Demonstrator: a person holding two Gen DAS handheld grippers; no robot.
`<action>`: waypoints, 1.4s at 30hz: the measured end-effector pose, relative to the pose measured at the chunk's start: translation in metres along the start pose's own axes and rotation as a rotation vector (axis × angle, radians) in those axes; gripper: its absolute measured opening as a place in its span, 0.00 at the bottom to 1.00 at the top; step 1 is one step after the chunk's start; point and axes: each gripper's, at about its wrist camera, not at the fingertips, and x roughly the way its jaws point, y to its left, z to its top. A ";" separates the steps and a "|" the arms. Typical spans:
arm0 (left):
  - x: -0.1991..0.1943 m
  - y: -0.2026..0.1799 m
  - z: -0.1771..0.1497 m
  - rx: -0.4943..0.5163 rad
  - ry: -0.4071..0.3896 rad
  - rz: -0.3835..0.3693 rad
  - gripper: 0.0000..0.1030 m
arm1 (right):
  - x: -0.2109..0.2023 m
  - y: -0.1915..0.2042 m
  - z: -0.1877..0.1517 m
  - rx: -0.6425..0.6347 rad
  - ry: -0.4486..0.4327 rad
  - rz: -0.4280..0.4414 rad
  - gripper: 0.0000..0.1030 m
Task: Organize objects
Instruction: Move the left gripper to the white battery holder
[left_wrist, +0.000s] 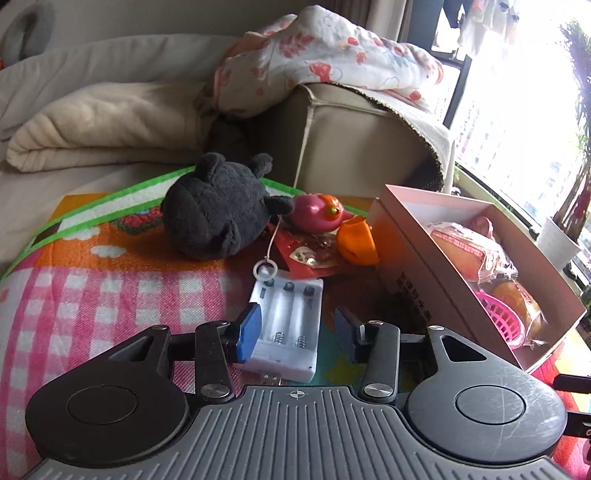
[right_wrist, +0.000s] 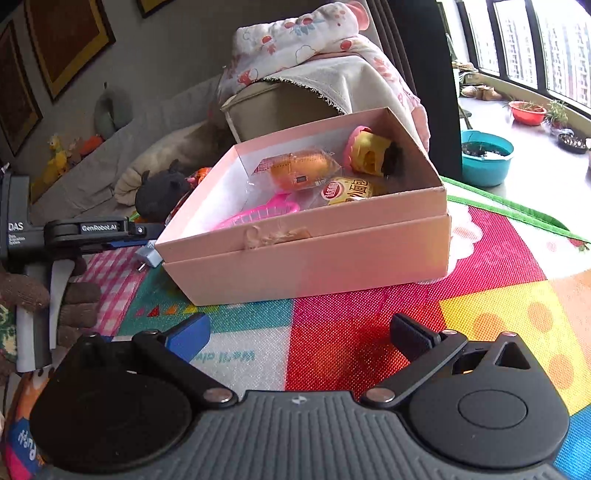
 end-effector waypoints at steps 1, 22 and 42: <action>0.003 -0.003 0.000 0.009 -0.002 0.006 0.48 | 0.001 -0.002 -0.001 0.007 0.002 0.004 1.00; 0.004 -0.025 -0.023 0.197 -0.065 0.181 0.49 | 0.009 0.018 -0.005 -0.096 0.026 -0.089 1.00; -0.017 -0.035 -0.045 0.279 -0.071 0.130 0.47 | 0.010 0.017 -0.004 -0.096 0.024 -0.086 1.00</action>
